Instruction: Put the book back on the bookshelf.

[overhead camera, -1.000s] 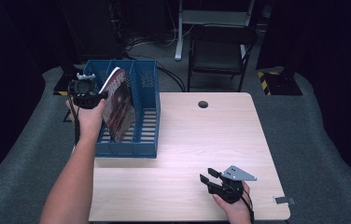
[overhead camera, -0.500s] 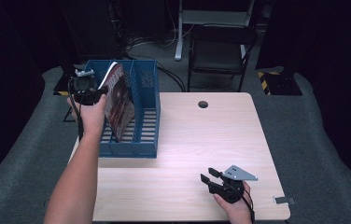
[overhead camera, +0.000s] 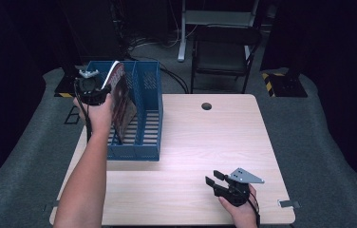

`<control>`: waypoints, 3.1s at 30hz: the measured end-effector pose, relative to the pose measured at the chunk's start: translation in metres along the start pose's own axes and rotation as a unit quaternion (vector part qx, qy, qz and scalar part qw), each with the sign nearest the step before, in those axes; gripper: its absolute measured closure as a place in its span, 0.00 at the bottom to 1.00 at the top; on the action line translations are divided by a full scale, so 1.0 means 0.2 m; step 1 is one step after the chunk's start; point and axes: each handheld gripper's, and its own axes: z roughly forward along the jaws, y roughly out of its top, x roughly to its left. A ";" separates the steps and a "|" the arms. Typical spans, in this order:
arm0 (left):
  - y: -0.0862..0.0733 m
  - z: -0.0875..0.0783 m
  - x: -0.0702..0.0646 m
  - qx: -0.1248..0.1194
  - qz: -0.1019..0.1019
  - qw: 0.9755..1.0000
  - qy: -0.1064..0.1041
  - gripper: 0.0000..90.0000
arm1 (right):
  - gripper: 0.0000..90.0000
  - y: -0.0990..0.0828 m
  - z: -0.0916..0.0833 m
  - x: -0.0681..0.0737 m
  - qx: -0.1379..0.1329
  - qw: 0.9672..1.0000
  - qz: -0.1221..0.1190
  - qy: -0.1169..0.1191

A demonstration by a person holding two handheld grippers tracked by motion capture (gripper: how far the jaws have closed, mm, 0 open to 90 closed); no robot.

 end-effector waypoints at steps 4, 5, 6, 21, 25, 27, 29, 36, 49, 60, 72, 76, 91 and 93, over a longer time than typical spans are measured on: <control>-0.01 0.02 0.00 0.001 -0.003 1.000 0.007 0.94 | 0.60 0.00 0.00 -0.01 0.004 1.000 -0.006 -0.001; -0.01 0.02 0.00 -0.001 0.000 1.000 0.008 0.94 | 0.60 0.00 0.00 -0.01 0.003 1.000 -0.005 -0.001; -0.01 0.03 0.00 -0.003 0.000 1.000 0.010 0.94 | 0.60 0.00 0.01 -0.01 0.002 1.000 -0.004 0.000; -0.05 0.03 0.01 -0.006 -0.001 1.000 0.003 0.93 | 0.60 -0.01 0.02 0.01 0.007 1.000 -0.009 0.004; -0.05 0.05 0.01 0.008 -0.005 1.000 -0.010 0.86 | 0.60 -0.01 0.02 0.01 0.009 1.000 -0.006 0.003; -0.05 0.06 0.01 0.022 -0.001 1.000 -0.009 0.83 | 0.60 -0.01 0.02 0.01 0.009 1.000 -0.009 0.003; -0.07 0.06 0.01 0.020 0.002 1.000 -0.010 0.82 | 0.60 -0.01 0.02 0.02 0.010 1.000 -0.008 0.004; -0.09 0.06 0.03 0.026 -0.001 1.000 -0.010 0.71 | 0.60 -0.01 0.03 0.01 0.013 1.000 -0.010 0.004; -0.09 0.01 0.02 0.012 0.001 1.000 -0.018 0.49 | 0.59 -0.01 0.04 0.02 0.016 1.000 -0.014 0.007; -0.09 -0.04 0.04 0.021 0.011 0.999 -0.047 0.40 | 0.59 -0.02 0.05 0.02 0.015 1.000 -0.013 0.010; -0.07 -0.19 0.09 0.018 0.015 0.996 -0.081 0.40 | 0.59 -0.02 0.03 0.01 0.011 1.000 -0.011 0.007; -0.07 -0.23 0.10 0.019 0.021 0.995 -0.098 0.40 | 0.58 -0.01 0.03 0.01 0.007 1.000 -0.014 0.010; -0.11 -0.43 0.03 0.026 0.067 0.985 -0.159 0.42 | 0.58 -0.01 0.03 0.02 0.007 1.000 -0.015 0.008; -0.13 -0.45 0.02 0.029 0.071 0.983 -0.167 0.42 | 0.58 -0.01 0.03 0.02 0.008 1.000 -0.014 0.008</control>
